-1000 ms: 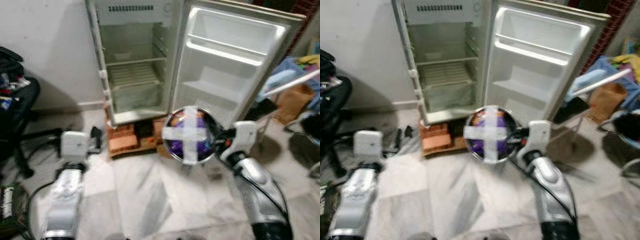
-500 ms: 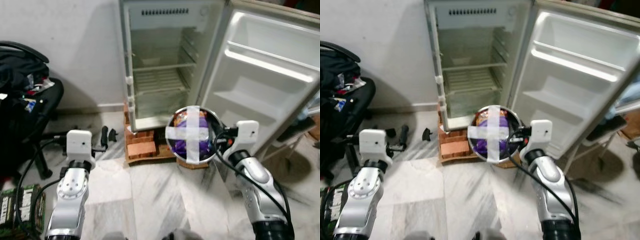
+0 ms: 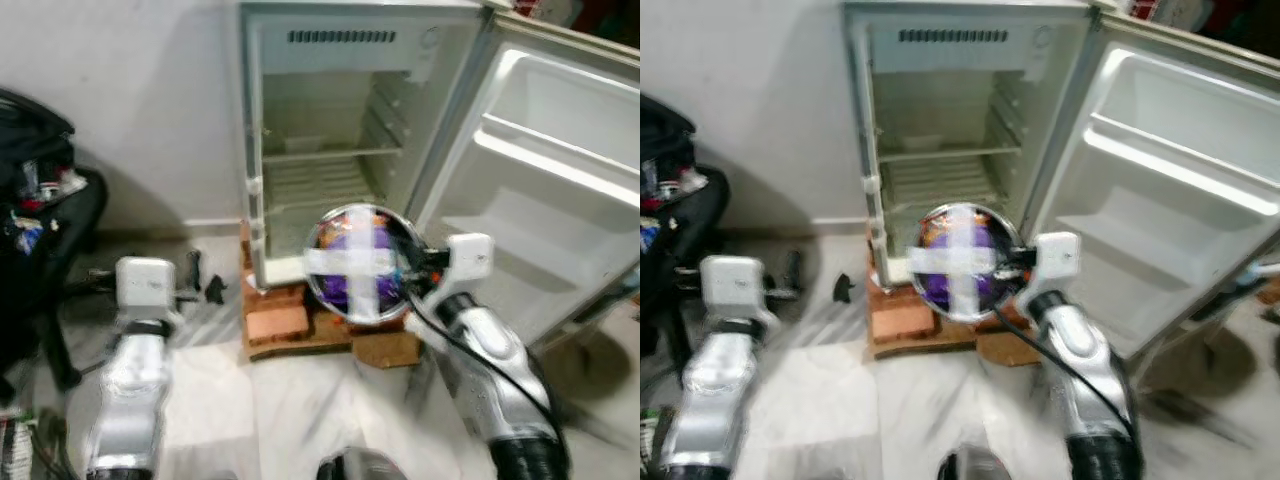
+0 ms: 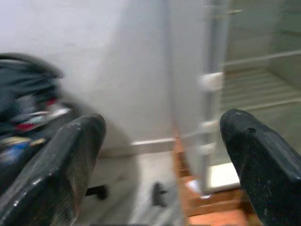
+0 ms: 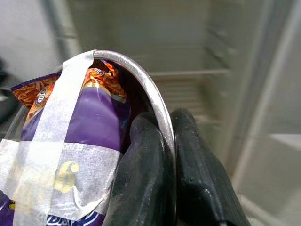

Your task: Restocking fridge

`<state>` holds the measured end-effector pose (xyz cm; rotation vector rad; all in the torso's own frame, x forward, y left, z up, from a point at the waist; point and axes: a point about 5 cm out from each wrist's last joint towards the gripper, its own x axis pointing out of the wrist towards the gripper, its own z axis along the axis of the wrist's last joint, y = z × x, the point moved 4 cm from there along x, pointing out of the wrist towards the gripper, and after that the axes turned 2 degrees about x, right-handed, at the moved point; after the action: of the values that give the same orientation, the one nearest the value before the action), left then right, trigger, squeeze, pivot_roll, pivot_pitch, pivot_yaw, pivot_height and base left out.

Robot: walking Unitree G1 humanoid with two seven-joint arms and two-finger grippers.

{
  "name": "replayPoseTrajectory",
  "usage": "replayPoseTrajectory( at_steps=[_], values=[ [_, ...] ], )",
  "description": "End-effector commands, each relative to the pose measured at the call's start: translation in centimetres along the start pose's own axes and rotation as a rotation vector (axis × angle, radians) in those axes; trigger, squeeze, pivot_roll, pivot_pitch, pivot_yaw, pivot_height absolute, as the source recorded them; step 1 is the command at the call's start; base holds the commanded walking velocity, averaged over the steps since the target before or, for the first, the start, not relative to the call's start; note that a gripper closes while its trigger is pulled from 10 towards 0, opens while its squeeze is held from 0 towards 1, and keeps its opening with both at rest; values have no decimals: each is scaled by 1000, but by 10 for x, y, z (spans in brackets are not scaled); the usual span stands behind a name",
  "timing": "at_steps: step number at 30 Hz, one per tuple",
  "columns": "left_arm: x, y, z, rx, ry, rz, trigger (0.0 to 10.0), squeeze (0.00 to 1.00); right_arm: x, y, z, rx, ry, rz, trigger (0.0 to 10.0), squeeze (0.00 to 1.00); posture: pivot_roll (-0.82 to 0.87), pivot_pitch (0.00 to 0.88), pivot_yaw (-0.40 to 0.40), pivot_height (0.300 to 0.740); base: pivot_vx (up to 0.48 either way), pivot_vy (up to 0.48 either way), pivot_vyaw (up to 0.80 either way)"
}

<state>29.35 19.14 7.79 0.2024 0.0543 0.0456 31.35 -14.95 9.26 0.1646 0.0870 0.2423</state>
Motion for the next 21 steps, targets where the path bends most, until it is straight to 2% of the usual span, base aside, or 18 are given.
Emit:
replayPoseTrajectory(
  at_steps=[1,7,12,14,21],
  values=[
    [1,7,1,19,0,9,10000,0,4,4,16,-3,-61,13,10000,0,23,29,-103,740,480,0,0],
    [2,5,-4,18,26,7,10000,0,6,-1,18,0,-74,-13,10000,0,32,17,-93,740,441,0,0],
    [4,4,-5,10,32,0,10000,0,5,-7,15,47,-86,-75,10000,0,41,1,-57,740,0,0,0],
    [7,-1,-7,26,52,-47,10000,0,2,-7,11,63,-95,-107,10000,0,36,0,-13,740,0,0,0],
    [15,-4,-6,47,51,-107,10000,0,-2,-10,11,78,-117,-153,10000,0,10,0,15,740,0,0,0]
  ],
)
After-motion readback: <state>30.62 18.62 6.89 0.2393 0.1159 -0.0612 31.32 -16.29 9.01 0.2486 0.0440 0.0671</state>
